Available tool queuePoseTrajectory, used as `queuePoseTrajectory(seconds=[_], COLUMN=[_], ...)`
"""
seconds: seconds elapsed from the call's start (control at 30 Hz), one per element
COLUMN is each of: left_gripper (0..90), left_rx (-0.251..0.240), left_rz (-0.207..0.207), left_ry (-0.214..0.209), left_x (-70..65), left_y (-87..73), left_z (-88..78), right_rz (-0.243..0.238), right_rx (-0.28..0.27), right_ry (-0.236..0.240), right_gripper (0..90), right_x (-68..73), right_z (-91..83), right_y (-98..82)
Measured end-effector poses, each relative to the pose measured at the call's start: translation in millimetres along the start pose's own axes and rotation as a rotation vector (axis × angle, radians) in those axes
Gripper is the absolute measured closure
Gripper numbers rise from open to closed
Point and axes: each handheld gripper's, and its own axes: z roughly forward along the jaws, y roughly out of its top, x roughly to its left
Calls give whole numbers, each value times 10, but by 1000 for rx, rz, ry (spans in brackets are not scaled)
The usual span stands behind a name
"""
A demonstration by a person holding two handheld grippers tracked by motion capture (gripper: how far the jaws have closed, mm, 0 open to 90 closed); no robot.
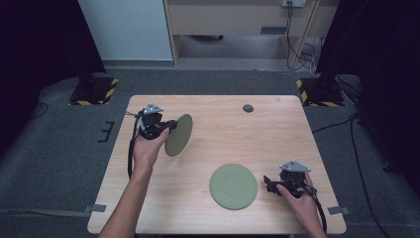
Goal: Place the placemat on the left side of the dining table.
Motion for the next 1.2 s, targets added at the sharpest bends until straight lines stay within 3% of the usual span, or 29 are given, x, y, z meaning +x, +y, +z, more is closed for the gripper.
queuePoseTrajectory(seconds=[0.57,0.77,0.87,1.2], left_gripper=[857,857,857,856], left_rx=[14,8,7,14], left_rz=[-4,-26,-20,-62], left_ry=[16,40,82,128], left_x=[51,147,205,445], left_y=[-69,-126,-168,-335], left_z=[22,-10,-45,-122], right_rz=[-2,-5,-7,-11], right_rx=[6,9,10,10], right_ry=[0,0,2,3], right_gripper=[54,54,54,54], right_x=[13,16,22,23], right_z=[2,8,11,12], right_y=[-4,-6,-8,-8])
